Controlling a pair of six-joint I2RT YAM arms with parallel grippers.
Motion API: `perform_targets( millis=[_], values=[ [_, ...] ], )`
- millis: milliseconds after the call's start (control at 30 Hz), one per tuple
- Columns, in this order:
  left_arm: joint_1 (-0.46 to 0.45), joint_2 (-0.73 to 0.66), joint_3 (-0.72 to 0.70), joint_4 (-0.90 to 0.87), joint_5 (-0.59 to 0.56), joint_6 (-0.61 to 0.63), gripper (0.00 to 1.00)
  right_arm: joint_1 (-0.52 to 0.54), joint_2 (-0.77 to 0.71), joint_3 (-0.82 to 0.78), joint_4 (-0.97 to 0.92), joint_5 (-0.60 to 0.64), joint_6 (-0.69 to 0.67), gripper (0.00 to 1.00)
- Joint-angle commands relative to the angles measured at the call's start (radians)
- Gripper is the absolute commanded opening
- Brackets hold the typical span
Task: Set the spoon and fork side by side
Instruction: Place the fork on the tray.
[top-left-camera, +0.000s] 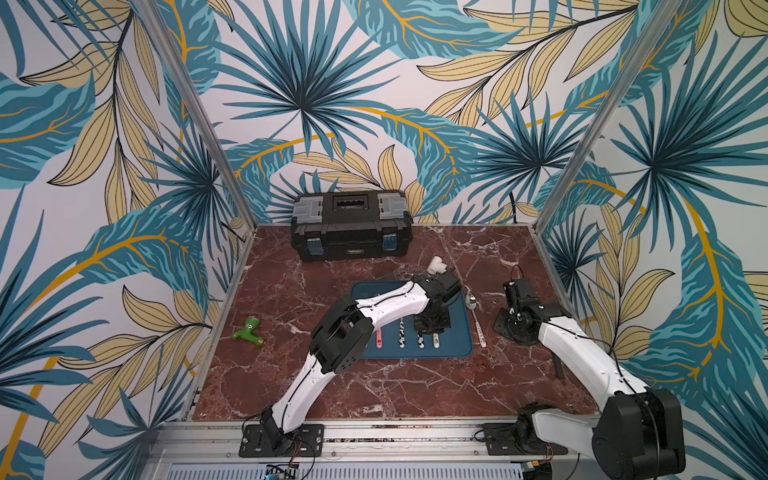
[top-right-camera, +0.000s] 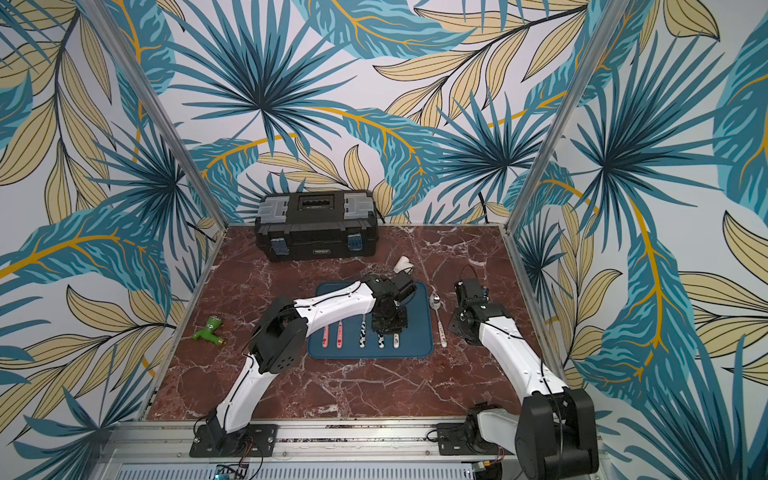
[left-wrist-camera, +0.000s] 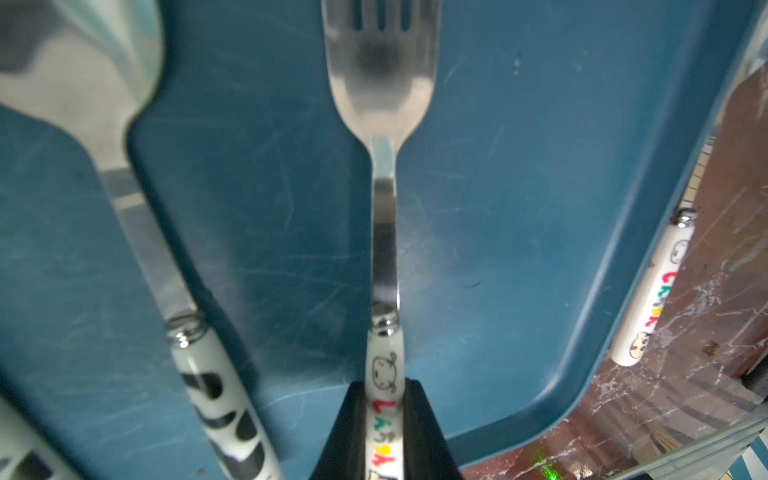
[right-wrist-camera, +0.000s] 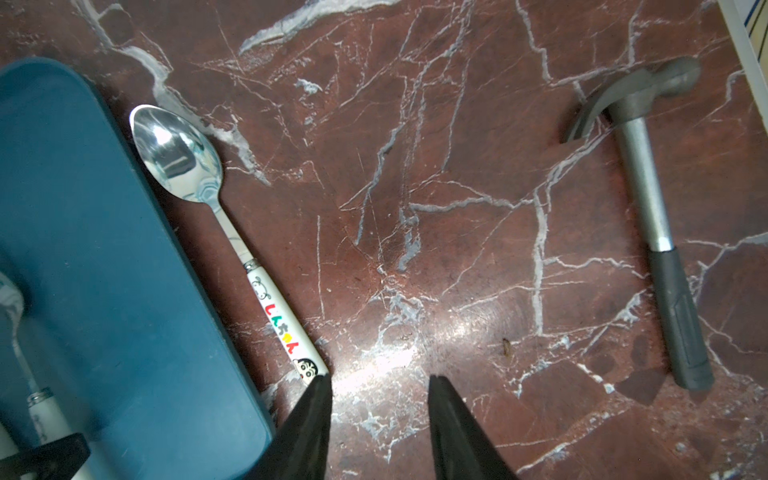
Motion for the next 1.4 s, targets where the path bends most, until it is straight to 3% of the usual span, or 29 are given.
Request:
perform_targets(
  millis=[0, 633, 800, 1033, 1367],
  values=[
    [-0.006, 0.006, 0.054, -0.034, -0.008, -0.030, 0.01, -0.007, -0.020, -0.017, 0.008, -0.017, -0.014, 0.45],
    [0.005, 0.068, 0.118, -0.062, -0.022, -0.021, 0.04, -0.010, -0.026, -0.024, 0.020, -0.046, -0.019, 0.45],
    [0.002, 0.069, 0.084, -0.034, 0.009, -0.029, 0.09, -0.011, -0.024, -0.021, 0.020, -0.049, -0.017, 0.45],
    [0.002, 0.080, 0.076, -0.040, 0.022, -0.020, 0.26, -0.012, -0.028, -0.024, 0.017, -0.052, -0.019, 0.46],
    [0.005, 0.081, 0.109, -0.061, -0.005, -0.004, 0.29, -0.012, -0.036, -0.024, 0.015, -0.050, -0.017, 0.46]
  ],
)
